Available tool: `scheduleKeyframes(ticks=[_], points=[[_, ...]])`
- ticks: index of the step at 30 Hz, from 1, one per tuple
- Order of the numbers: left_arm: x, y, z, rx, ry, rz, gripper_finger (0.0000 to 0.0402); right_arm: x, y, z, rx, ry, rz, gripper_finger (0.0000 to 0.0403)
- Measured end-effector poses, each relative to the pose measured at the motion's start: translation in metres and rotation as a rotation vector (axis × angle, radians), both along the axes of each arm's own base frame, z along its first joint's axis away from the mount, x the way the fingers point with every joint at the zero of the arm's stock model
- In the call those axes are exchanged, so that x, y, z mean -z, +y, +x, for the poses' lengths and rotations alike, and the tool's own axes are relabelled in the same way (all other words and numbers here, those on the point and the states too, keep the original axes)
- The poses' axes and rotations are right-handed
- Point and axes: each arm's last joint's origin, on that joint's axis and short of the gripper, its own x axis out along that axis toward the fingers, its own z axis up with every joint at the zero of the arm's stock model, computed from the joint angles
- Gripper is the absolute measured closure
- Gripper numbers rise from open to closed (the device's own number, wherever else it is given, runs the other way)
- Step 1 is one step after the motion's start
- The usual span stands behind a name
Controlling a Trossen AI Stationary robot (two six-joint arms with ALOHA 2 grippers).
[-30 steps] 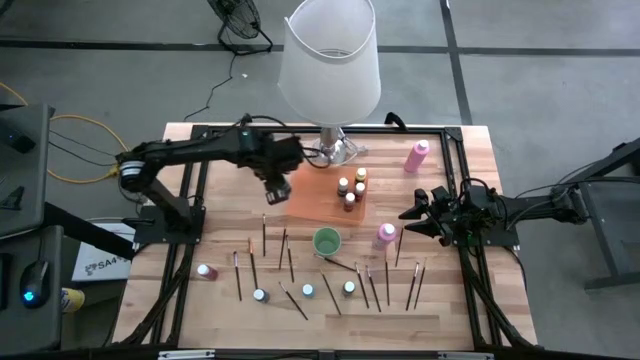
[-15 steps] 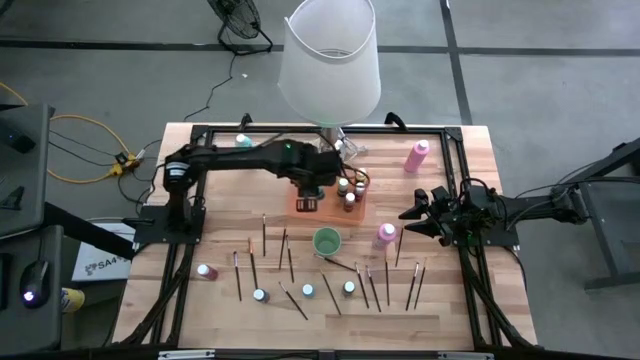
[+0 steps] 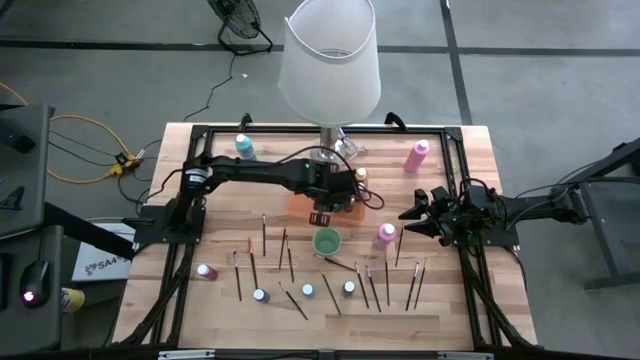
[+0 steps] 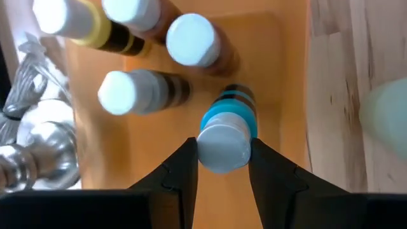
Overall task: Pick & Place Paint Supplies
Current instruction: Put the top small light blue paint bottle into the orange bin
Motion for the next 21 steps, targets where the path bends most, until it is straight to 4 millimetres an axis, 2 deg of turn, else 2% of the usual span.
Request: scheduleKeyframes(ticks=[11,21], points=[[0.0044,-0.0025,0.0060,0.084,0.007,0.097,0.0290,0.0001,0.0000,0.0000,0.000,0.000,0.000,0.0215],[0.0031,-0.0024,0.0088,0.303,0.042,0.196,0.0290,0.0000,0.0000,0.0000,-0.001,0.000,0.000,0.0215]])
